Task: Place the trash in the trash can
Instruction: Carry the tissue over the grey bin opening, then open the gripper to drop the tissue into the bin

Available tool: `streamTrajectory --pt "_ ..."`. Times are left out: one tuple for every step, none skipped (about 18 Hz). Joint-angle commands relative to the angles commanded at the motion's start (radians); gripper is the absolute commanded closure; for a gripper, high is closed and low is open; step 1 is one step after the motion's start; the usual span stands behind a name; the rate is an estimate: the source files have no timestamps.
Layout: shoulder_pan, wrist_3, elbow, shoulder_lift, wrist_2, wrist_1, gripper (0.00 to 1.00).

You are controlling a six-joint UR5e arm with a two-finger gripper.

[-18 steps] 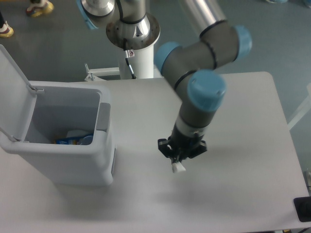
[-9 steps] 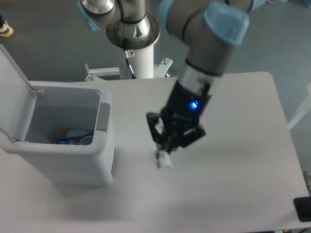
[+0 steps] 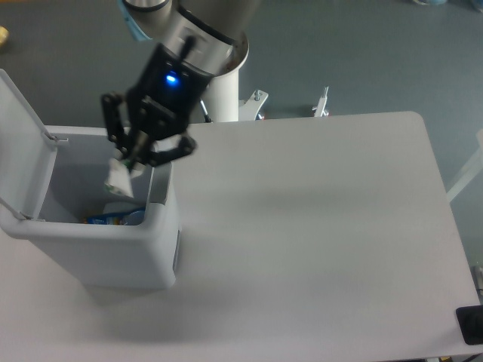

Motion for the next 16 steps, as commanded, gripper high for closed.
streamTrajectory --pt "0.000 -0.003 -0.002 -0.001 0.002 0.005 0.00" --pt "0.000 -0.006 -0.005 -0.003 0.002 0.014 0.00" --pt "0.000 -0.006 -0.009 -0.006 0.003 0.023 0.00" --pt "0.000 -0.009 -0.012 -0.011 0.002 0.043 0.00" --pt "-0.002 -0.017 -0.012 -0.014 0.002 0.060 0.00" --pt "0.000 -0.027 -0.009 -0.018 0.002 0.070 0.00" --pt "0.002 -0.034 -0.005 -0.027 0.002 0.080 0.00" --pt "0.012 -0.035 -0.002 -0.035 0.002 0.084 0.00" --pt "0.027 -0.037 0.000 -0.041 0.003 0.089 0.00" --pt "0.044 -0.037 -0.002 -0.055 0.005 0.089 0.00" --pt "0.067 -0.037 -0.002 -0.066 0.011 0.090 0.00" --pt "0.098 -0.034 -0.002 -0.081 0.024 0.091 0.00" --pt "0.129 -0.031 0.003 -0.104 0.050 0.095 0.00" --pt "0.161 -0.026 0.011 -0.127 0.089 0.109 0.00" --pt "0.197 -0.026 0.011 -0.145 0.130 0.132 0.00" --pt "0.224 -0.027 0.011 -0.164 0.167 0.155 0.00"
